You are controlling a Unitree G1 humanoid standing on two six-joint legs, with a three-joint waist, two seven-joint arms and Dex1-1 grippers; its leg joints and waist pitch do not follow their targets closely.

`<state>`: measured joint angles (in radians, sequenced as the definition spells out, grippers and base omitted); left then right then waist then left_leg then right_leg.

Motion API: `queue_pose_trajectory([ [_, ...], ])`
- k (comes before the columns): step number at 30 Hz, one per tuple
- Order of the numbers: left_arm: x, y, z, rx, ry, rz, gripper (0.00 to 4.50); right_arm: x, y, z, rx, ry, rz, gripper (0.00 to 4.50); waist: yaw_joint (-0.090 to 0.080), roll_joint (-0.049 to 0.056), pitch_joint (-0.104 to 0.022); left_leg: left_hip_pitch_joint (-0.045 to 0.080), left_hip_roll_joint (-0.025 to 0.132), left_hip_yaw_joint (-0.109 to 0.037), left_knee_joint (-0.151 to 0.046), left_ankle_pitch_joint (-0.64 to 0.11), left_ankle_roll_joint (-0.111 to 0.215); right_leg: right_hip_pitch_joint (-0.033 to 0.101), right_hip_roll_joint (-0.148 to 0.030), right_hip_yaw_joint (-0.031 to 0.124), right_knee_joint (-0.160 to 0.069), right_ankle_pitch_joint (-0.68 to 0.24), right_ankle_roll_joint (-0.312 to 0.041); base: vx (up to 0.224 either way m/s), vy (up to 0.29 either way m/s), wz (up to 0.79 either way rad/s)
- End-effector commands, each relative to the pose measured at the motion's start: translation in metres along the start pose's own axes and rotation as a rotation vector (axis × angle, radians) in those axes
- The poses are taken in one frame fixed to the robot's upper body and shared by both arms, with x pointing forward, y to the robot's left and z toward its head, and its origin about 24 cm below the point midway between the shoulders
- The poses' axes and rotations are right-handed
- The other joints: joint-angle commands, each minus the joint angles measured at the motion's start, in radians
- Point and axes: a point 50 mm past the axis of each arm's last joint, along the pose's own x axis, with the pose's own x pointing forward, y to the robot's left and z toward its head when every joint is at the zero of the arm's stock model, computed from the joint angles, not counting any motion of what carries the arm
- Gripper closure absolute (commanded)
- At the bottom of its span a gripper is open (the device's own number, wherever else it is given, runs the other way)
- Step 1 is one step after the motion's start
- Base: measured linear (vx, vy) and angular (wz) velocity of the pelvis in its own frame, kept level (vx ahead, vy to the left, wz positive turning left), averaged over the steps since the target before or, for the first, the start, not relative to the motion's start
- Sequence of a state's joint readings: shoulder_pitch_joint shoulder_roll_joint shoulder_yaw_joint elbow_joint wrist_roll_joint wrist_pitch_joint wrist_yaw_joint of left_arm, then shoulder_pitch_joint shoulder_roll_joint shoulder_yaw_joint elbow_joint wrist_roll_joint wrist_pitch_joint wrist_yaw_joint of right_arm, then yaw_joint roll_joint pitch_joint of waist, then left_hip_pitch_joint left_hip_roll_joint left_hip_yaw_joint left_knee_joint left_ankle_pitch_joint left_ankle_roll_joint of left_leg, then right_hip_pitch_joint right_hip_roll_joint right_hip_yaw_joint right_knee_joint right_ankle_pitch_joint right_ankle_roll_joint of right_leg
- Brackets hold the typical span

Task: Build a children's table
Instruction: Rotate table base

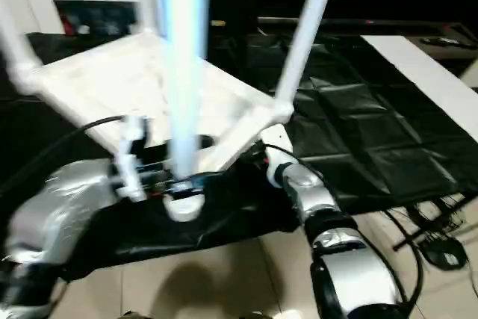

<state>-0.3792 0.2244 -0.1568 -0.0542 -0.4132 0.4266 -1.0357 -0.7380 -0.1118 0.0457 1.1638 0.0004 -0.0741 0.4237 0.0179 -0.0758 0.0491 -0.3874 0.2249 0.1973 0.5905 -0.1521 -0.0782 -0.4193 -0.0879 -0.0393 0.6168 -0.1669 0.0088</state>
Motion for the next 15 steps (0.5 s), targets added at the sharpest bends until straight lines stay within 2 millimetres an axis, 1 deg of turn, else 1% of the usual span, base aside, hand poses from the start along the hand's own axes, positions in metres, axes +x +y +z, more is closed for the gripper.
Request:
queue_pose_trajectory([
  [1, 0.035, -0.013, 0.008, 0.051, -0.033, -0.144, 0.0, 0.01, 0.02, 0.018, -0.039, -0.06, 0.093, 0.79, 0.006, 0.012, -0.07, 0.017, -0.001, 0.001, -0.062, -0.264, -0.004, 0.046, -0.025, 0.023, -0.062, -0.166, -0.194, 0.0, 0.0, 0.0],
  [2, 0.035, -0.013, 0.008, 0.051, -0.033, -0.144, 0.0, 0.01, 0.02, 0.018, -0.039, -0.06, 0.093, 0.79, 0.006, 0.012, -0.07, 0.017, -0.001, 0.001, -0.062, -0.264, -0.004, 0.046, -0.025, 0.023, -0.062, -0.166, -0.194, 0.0, 0.0, 0.0],
  [3, 0.039, -0.014, 0.009, 0.053, -0.038, -0.146, 0.0, 0.01, 0.02, 0.018, -0.039, -0.059, 0.096, 0.79, 0.006, 0.01, -0.071, 0.017, 0.0, 0.002, -0.062, -0.258, 0.0, 0.048, -0.026, 0.023, -0.061, -0.157, -0.2, 0.0, 0.0, 0.0],
  [4, 0.048, -0.008, 0.007, 0.073, -0.04, -0.096, 0.0, 0.01, 0.02, 0.018, -0.048, -0.058, 0.091, 0.79, 0.006, 0.012, -0.071, 0.018, 0.001, 0.002, -0.061, -0.261, 0.004, 0.048, -0.025, 0.023, -0.064, -0.154, -0.204, 0.0, 0.0, 0.0],
  [5, 0.048, -0.008, 0.007, 0.073, -0.04, -0.096, 0.0, 0.01, 0.02, 0.018, -0.048, -0.058, 0.091, 0.79, 0.006, 0.011, -0.07, 0.018, 0.001, 0.002, -0.062, -0.266, 0.004, 0.048, -0.025, 0.023, -0.065, -0.157, -0.204, 0.0, 0.0, 0.0],
  [6, 0.052, -0.004, 0.005, 0.089, -0.038, -0.062, 0.0, 0.01, 0.02, 0.018, -0.048, -0.057, 0.086, 0.79, 0.006, 0.011, -0.07, 0.017, 0.002, 0.001, -0.062, -0.268, 0.003, 0.05, -0.027, 0.022, -0.063, -0.161, -0.204, 0.0, 0.0, 0.0],
  [7, 0.053, 0.001, 0.004, 0.1, -0.031, -0.017, 0.0, 0.01, 0.019, 0.017, -0.048, -0.057, 0.077, 0.79, 0.004, 0.013, -0.07, 0.018, 0.001, 0.0, -0.062, -0.282, 0.004, 0.049, -0.028, 0.022, -0.066, -0.186, -0.2, 0.0, 0.0, 0.0],
  [8, 0.056, 0.011, 0.001, 0.124, -0.018, 0.068, 0.0, 0.009, 0.016, 0.017, -0.048, -0.057, 0.057, 0.79, 0.002, 0.012, -0.069, 0.017, 0.001, 0.0, -0.063, -0.291, 0.006, 0.048, -0.025, 0.022, -0.071, -0.196, -0.196, 0.0, 0.0, 0.0],
  [9, 0.056, 0.012, 0.001, 0.128, -0.016, 0.081, 0.0, 0.009, 0.016, 0.017, -0.048, -0.057, 0.054, 0.79, 0.002, 0.012, -0.069, 0.022, 0.001, 0.001, -0.062, -0.304, 0.005, 0.045, -0.025, 0.022, -0.073, -0.208, -0.191, 0.0, 0.0, 0.0],
  [10, 0.056, 0.019, -0.001, 0.144, -0.008, 0.142, 0.0, 0.008, 0.011, 0.016, -0.045, -0.053, 0.022, 0.79, 0.003, 0.014, -0.07, 0.021, 0.002, -0.001, -0.062, -0.303, 0.002, 0.048, -0.027, 0.022, -0.07, -0.208, -0.191, 0.0, 0.0, 0.0],
  [11, 0.055, 0.028, -0.003, 0.167, 0.013, 0.216, 0.0, 0.007, 0.008, 0.016, -0.044, -0.051, 0.001, 0.79, 0.003, 0.012, -0.069, 0.018, 0.001, -0.002, -0.063, -0.303, 0.001, 0.049, -0.026, 0.021, -0.073, -0.22, -0.184, 0.0, 0.0, 0.0],
  [12, 0.05, 0.035, -0.004, 0.203, 0.034, 0.269, 0.0, 0.005, 0.004, 0.015, -0.04, -0.052, -0.023, 0.79, 0.003, 0.011, -0.069, 0.02, 0.0, -0.002, -0.063, -0.306, 0.001, 0.047, -0.025, 0.021, -0.075, -0.227, -0.18, 0.0, 0.0, 0.0],
  [13, 0.041, 0.046, -0.008, 0.256, 0.081, 0.336, 0.0, 0.002, -0.004, 0.014, -0.032, -0.057, -0.055, 0.79, 0.002, 0.019, -0.071, 0.02, 0.0, -0.005, -0.064, -0.312, -0.001, 0.047, -0.026, 0.02, -0.074, -0.232, -0.173, 0.0, 0.0, 0.0],
  [14, 0.037, 0.05, -0.009, 0.271, 0.099, 0.357, 0.0, 0.0, -0.007, 0.014, -0.029, -0.06, -0.066, 0.79, 0.003, 0.018, -0.071, 0.022, 0.0, -0.004, -0.063, -0.316, 0.0, 0.045, -0.025, 0.02, -0.077, -0.234, -0.173, 0.0, 0.0, 0.0],
  [15, 0.036, 0.051, -0.009, 0.275, 0.103, 0.362, 0.0, 0.0, -0.008, 0.014, -0.028, -0.061, -0.069, 0.79, 0.004, 0.019, -0.072, 0.023, 0.001, -0.005, -0.062, -0.317, -0.001, 0.045, -0.026, 0.02, -0.075, -0.231, -0.176, 0.0, 0.0, 0.0],
])
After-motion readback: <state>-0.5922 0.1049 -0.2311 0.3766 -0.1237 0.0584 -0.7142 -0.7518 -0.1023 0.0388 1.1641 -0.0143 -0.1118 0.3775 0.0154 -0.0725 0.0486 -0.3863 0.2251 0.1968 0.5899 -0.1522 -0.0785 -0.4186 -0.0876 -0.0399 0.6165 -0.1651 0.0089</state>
